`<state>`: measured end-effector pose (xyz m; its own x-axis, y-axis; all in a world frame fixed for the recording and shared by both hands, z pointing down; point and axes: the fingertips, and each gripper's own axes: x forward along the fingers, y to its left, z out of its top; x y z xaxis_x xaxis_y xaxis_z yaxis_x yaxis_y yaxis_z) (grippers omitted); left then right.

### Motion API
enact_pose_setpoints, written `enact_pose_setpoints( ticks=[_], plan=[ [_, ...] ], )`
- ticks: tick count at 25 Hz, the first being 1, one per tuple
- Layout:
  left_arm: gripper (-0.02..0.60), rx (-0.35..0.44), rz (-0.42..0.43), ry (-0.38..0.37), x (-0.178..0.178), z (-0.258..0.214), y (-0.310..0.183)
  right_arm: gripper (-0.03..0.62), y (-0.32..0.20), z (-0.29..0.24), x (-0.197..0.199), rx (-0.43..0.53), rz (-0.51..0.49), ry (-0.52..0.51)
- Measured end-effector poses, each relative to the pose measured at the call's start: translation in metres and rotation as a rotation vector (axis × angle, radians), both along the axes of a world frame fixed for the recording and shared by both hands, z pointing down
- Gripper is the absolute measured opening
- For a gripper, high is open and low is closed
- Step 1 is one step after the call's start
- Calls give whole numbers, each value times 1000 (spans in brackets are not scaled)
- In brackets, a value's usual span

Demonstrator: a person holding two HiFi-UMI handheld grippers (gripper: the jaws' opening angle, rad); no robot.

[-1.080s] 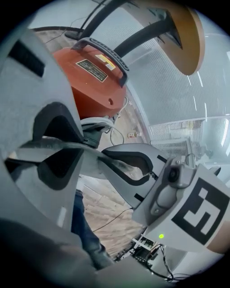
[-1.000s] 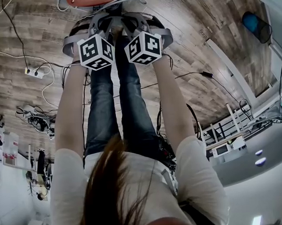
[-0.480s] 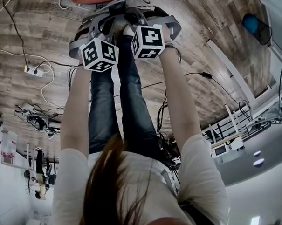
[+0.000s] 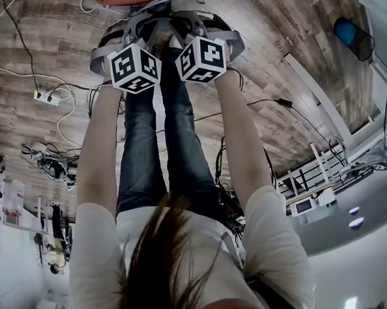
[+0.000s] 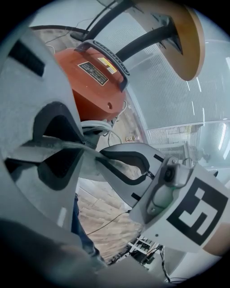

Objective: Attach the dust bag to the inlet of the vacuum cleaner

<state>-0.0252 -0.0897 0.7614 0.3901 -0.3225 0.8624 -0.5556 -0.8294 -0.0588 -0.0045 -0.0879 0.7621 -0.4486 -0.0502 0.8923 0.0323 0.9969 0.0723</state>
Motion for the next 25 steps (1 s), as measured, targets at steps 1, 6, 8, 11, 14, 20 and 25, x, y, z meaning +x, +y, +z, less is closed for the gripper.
enact_pose_setpoints(
  ticks=[1, 6, 8, 11, 14, 20, 25],
  plan=[
    [64, 0, -9, 3, 0, 0, 0, 44, 0, 0, 0, -3, -12, 1],
    [66, 6, -36, 10, -1, 0, -1, 44, -1, 0, 0, -3, -15, 3],
    [67, 3, -48, 13, -1, 0, 0, 46, -1, 0, 0, -3, 5, 5],
    [71, -18, -75, 24, -2, 2, 0, 49, -1, 1, -1, -4, 22, 15],
    [72, -48, -107, 43, -3, 3, -1, 54, -2, 1, -1, -9, 49, 23],
    [109, -122, -187, 97, -1, 5, 4, 109, -2, 0, 2, -58, 154, 16],
    [166, -145, -205, 122, 1, 5, 7, 129, -1, 2, 3, -85, 205, 9]
  ],
)
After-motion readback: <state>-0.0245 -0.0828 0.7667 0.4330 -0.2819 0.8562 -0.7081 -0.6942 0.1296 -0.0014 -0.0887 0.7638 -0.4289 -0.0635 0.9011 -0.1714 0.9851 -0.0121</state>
